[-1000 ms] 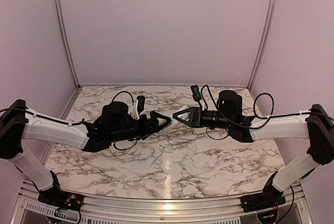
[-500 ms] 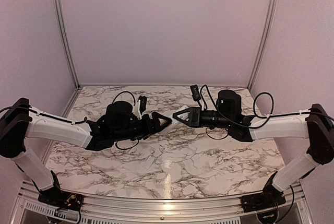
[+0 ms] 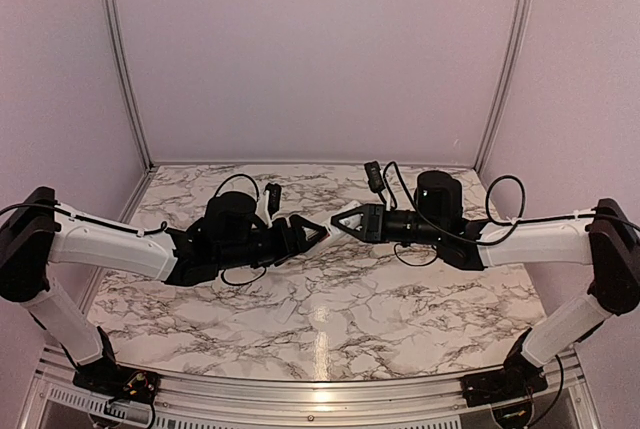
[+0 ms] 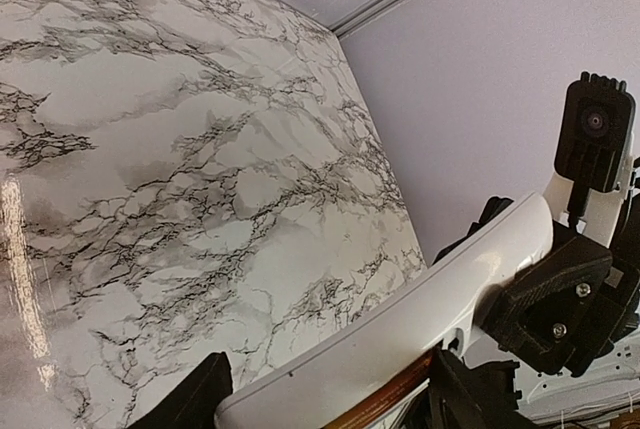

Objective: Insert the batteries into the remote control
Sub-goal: Load the battery into the battery compartment.

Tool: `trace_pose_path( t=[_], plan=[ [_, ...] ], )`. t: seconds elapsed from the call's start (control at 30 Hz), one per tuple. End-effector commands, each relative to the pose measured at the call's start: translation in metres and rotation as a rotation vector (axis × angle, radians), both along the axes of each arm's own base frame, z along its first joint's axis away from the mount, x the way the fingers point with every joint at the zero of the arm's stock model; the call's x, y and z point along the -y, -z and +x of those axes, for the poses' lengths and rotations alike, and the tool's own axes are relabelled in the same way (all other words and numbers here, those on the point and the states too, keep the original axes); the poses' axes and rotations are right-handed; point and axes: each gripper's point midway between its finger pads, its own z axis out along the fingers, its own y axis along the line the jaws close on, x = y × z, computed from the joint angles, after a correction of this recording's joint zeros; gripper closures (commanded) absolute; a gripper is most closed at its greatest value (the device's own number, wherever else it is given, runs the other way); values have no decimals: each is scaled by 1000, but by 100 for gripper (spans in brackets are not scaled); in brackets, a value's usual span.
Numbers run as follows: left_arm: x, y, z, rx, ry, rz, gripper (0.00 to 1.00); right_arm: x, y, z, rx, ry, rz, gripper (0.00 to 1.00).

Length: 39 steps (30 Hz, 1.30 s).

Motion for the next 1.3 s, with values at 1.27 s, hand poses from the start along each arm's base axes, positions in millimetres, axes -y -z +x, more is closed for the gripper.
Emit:
trace_pose_path(
  t=[1.27],
  plan=[
    [-102,-43,37,281,9,410,1,55,7,15,-54,17,58,100]
  ],
)
